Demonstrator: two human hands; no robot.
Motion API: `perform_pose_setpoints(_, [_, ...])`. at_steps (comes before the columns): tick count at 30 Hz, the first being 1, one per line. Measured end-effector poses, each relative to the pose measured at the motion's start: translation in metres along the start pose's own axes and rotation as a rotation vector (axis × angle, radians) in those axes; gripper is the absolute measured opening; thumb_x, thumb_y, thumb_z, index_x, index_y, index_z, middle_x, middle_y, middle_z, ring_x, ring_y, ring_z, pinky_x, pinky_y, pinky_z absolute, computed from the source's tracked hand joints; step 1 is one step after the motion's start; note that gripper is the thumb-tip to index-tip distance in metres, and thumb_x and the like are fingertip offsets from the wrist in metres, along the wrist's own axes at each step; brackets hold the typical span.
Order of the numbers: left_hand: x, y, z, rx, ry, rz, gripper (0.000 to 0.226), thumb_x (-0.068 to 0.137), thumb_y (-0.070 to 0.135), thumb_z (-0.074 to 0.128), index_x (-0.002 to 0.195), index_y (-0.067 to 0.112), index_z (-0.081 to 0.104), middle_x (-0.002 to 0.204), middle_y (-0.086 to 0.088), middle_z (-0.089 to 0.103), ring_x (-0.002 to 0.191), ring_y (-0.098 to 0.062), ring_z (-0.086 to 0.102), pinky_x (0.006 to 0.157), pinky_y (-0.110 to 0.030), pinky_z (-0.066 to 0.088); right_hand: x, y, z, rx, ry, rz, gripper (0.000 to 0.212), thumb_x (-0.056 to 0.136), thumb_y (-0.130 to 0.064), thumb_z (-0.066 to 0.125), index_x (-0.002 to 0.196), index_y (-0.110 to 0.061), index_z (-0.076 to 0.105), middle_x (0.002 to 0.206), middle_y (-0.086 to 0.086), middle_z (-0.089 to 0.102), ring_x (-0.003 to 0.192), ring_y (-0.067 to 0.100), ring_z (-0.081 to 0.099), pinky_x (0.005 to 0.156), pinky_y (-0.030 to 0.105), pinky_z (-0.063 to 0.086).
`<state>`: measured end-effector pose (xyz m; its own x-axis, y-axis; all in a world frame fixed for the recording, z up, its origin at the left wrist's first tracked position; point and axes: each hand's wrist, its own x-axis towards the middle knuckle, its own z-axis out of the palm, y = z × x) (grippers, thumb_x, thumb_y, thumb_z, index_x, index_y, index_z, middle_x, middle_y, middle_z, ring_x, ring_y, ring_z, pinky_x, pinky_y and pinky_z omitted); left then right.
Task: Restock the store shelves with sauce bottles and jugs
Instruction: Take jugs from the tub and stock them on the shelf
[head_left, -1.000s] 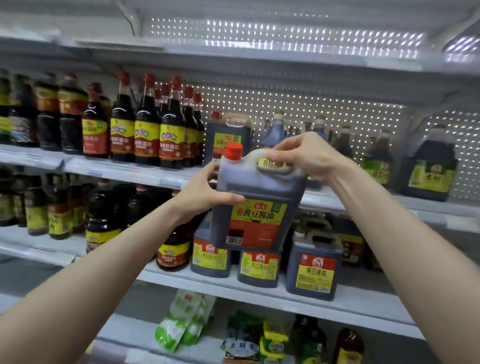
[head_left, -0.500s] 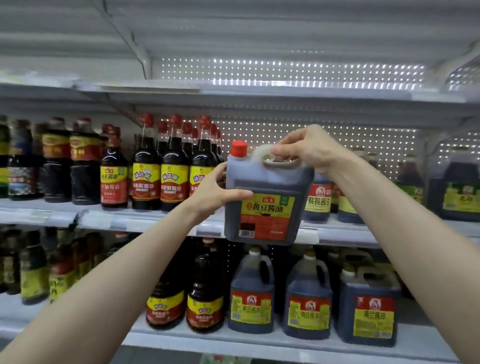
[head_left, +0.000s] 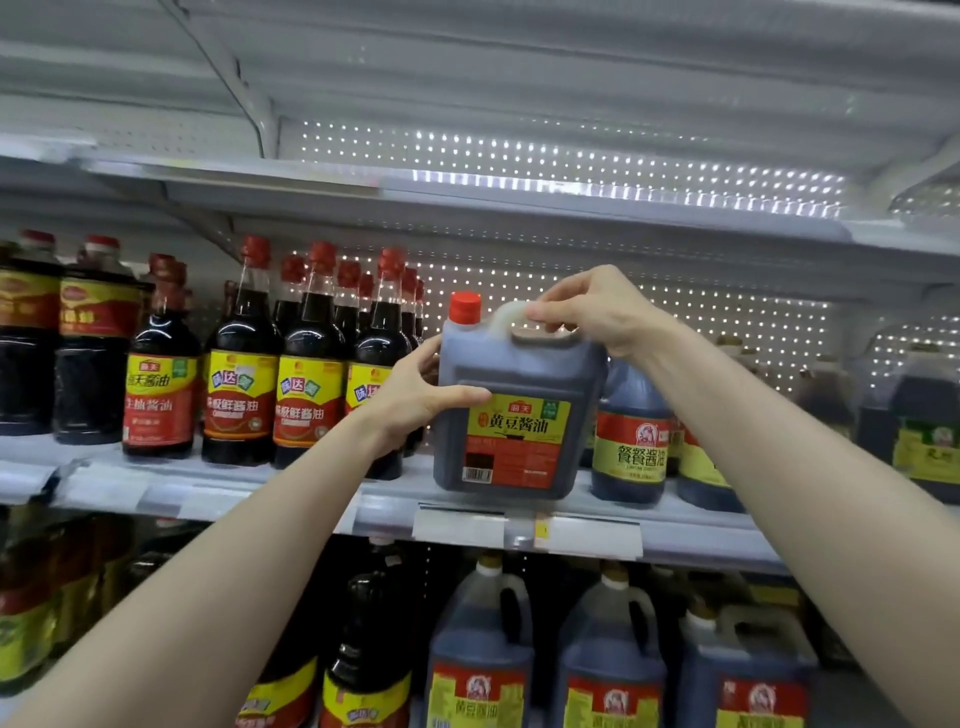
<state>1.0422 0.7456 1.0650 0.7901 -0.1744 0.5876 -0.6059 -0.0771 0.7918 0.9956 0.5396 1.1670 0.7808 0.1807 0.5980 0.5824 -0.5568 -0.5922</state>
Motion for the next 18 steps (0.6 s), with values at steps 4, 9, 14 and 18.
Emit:
perform_pose_setpoints(4, [0.018, -0.011, 0.002, -0.014, 0.028, -0.016, 0.082, 0.052, 0.032, 0.089, 0.127, 0.028, 0.057, 0.120, 0.003, 0.065, 0.112, -0.018, 0.061, 0.094, -0.042, 0.053, 0.021, 0.014, 0.001, -0.022, -0.028, 0.022, 0.014, 0.084, -0.023, 0.074, 0.079, -0.011, 0.072, 0.071, 0.001, 0.063, 0.068, 0.015, 0.052, 0.058, 0.023, 0.038])
perform_pose_setpoints(9, [0.035, -0.019, 0.003, -0.015, 0.028, -0.049, 0.074, 0.048, 0.037, 0.088, 0.117, 0.035, 0.062, 0.118, 0.004, 0.066, 0.111, -0.019, 0.062, 0.094, -0.044, 0.052, 0.042, 0.027, 0.002, 0.011, -0.041, 0.036, 0.014, 0.085, -0.019, 0.073, 0.089, -0.005, 0.073, 0.068, 0.000, 0.062, 0.064, 0.009, 0.054, 0.054, 0.019, 0.038])
perform_pose_setpoints(14, [0.040, -0.033, 0.006, -0.031, 0.029, -0.075, 0.060, 0.059, 0.027, 0.084, 0.115, 0.031, 0.063, 0.106, 0.007, 0.072, 0.102, -0.018, 0.068, 0.086, -0.038, 0.056, 0.058, 0.046, 0.010, 0.044, -0.052, 0.068, 0.015, 0.082, -0.019, 0.076, 0.085, -0.005, 0.072, 0.063, 0.000, 0.063, 0.059, 0.010, 0.055, 0.060, 0.026, 0.043])
perform_pose_setpoints(18, [0.044, -0.038, 0.007, -0.061, 0.040, -0.085, 0.049, 0.071, 0.019, 0.083, 0.113, 0.032, 0.063, 0.105, 0.003, 0.072, 0.099, -0.018, 0.069, 0.080, -0.033, 0.056, 0.067, 0.050, 0.015, 0.068, -0.041, 0.091, 0.024, 0.082, -0.020, 0.076, 0.091, 0.002, 0.072, 0.067, 0.002, 0.063, 0.061, 0.010, 0.052, 0.057, 0.023, 0.041])
